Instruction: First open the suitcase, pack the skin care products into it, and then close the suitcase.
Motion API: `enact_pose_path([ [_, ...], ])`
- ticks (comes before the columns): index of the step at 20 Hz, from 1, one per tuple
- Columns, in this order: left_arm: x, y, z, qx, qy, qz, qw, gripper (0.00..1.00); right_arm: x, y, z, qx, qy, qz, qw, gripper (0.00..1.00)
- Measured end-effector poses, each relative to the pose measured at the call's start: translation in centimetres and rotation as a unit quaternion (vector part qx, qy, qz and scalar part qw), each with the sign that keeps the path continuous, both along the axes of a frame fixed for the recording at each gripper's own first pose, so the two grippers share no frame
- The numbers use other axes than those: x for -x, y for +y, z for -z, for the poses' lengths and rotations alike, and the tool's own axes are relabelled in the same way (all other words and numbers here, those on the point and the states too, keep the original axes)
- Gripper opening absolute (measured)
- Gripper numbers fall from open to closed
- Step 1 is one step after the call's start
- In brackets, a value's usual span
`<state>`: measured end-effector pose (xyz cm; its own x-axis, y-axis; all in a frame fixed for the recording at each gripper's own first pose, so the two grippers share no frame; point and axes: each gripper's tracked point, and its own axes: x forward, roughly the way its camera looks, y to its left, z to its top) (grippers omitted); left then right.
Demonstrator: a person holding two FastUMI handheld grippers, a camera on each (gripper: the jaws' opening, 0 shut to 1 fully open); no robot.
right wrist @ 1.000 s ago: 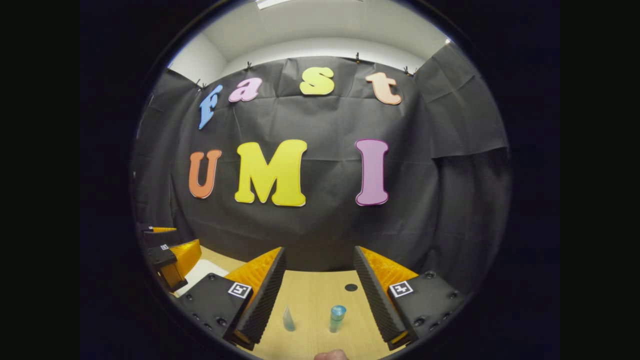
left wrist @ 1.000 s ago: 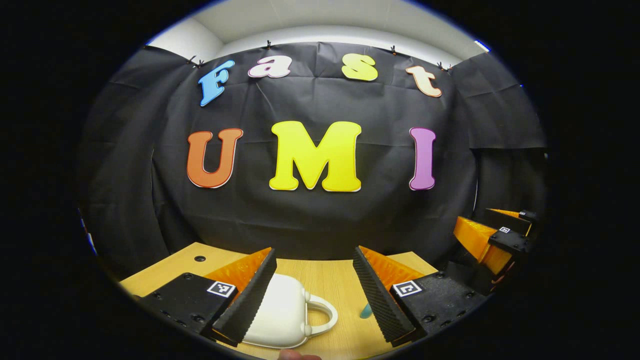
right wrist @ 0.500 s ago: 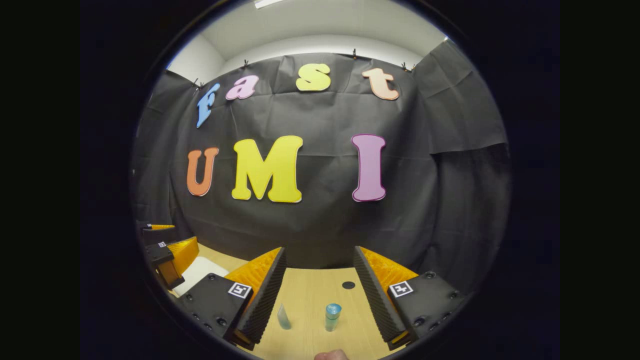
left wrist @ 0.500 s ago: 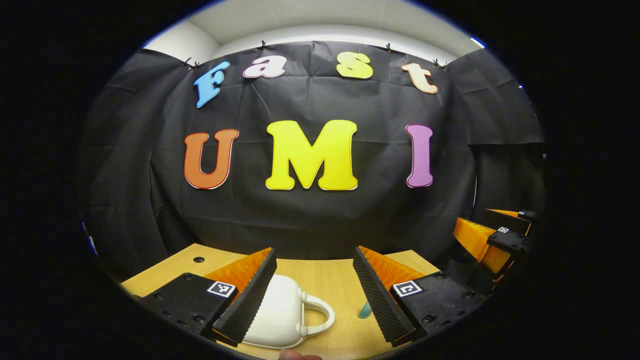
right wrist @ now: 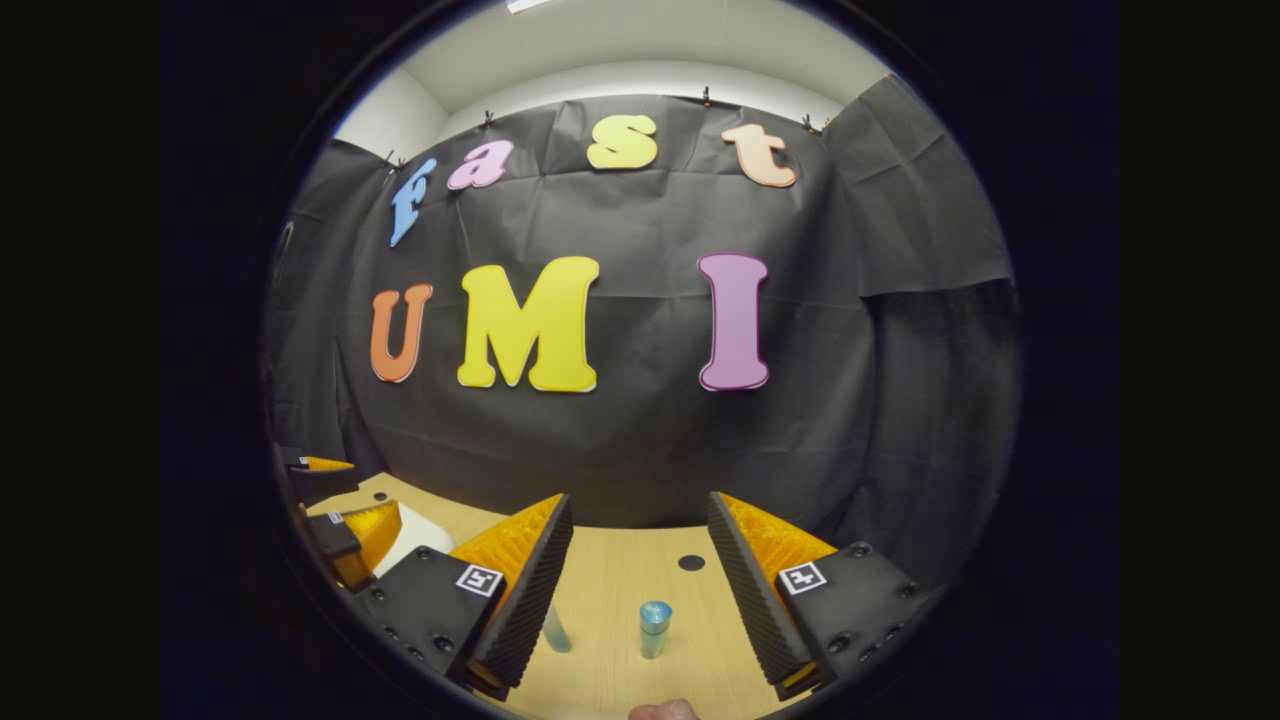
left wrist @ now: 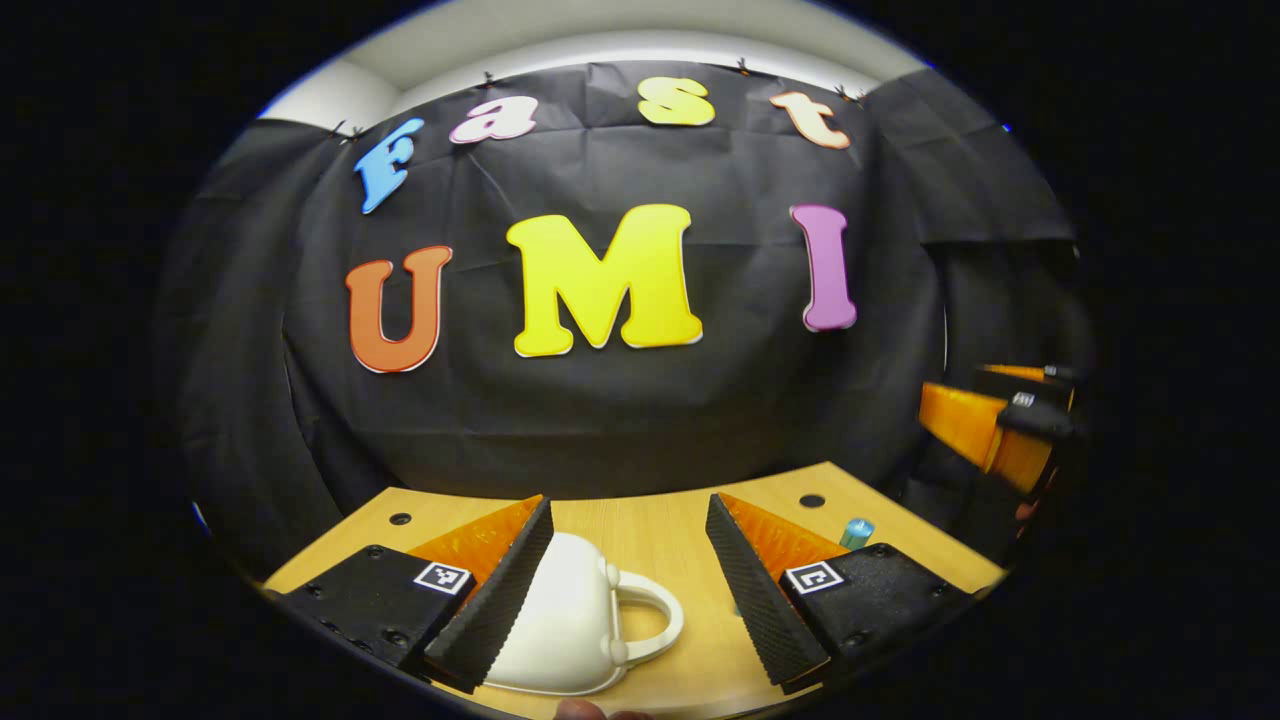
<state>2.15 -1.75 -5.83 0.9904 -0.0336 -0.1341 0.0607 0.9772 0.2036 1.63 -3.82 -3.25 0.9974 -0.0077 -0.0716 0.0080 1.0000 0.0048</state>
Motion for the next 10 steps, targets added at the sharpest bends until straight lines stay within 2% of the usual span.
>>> enact_pose_path([
  [1, -0.1, -0.4, 2.3, -0.048, 0.028, 0.020, 0.998, 0.99, 0.0, -0.7, 0.4, -0.003, 0.005, 0.004, 1.000, 0.81],
  [4, -0.4, -1.5, 6.8, -0.131, 0.080, 0.061, 0.986, 0.99, -0.4, -2.8, 1.5, -0.004, 0.015, 0.018, 1.000, 0.81],
  [6, -0.6, -2.2, 10.4, -0.205, 0.117, 0.088, 0.968, 0.98, -0.4, -4.6, 2.4, -0.006, 0.026, 0.032, 0.999, 0.81],
  [8, -0.4, -1.7, 13.2, -0.263, 0.140, 0.098, 0.950, 0.98, -0.2, -6.1, 2.7, -0.010, 0.030, 0.045, 0.998, 0.80],
  [9, -0.5, -1.1, 15.0, -0.287, 0.162, 0.099, 0.939, 0.97, -0.2, -7.2, 2.8, -0.010, 0.031, 0.055, 0.998, 0.81],
  [10, -0.4, -0.7, 15.9, -0.298, 0.177, 0.097, 0.933, 0.96, -0.1, -7.8, 3.0, -0.009, 0.032, 0.060, 0.998, 0.81],
])
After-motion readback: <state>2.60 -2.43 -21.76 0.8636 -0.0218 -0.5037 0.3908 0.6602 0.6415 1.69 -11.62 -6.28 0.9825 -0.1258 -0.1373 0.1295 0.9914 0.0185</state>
